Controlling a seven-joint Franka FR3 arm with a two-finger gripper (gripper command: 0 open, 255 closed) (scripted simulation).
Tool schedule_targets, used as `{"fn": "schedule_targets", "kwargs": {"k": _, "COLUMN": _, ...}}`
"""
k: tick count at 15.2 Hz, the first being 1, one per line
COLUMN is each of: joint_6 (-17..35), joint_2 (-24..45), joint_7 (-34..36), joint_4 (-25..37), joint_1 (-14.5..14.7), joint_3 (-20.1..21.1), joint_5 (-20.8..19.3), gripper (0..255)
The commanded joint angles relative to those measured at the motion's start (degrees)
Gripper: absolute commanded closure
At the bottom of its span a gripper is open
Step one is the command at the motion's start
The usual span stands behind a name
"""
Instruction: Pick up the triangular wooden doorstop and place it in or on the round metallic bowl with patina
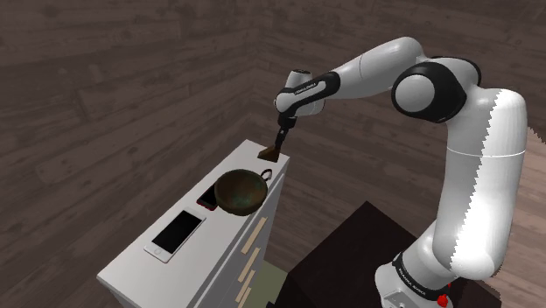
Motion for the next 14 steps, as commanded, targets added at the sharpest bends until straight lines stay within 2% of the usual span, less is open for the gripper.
{"fn": "schedule_targets", "kwargs": {"k": 1, "joint_6": 0.0, "joint_2": 0.0, "joint_7": 0.0, "joint_4": 0.0, "joint_1": 0.0, "joint_3": 0.0, "joint_5": 0.0, "gripper": 0}}
{"fn": "schedule_targets", "kwargs": {"k": 2, "joint_6": 0.0, "joint_2": 0.0, "joint_7": 0.0, "joint_4": 0.0, "joint_1": 0.0, "joint_3": 0.0, "joint_5": 0.0, "gripper": 0}}
{"fn": "schedule_targets", "kwargs": {"k": 3, "joint_6": 0.0, "joint_2": 0.0, "joint_7": 0.0, "joint_4": 0.0, "joint_1": 0.0, "joint_3": 0.0, "joint_5": 0.0, "gripper": 255}}
{"fn": "schedule_targets", "kwargs": {"k": 14, "joint_6": -1.1, "joint_2": -0.9, "joint_7": 0.2, "joint_4": 0.2, "joint_1": 0.1, "joint_3": -0.1, "joint_5": -0.2, "gripper": 255}}
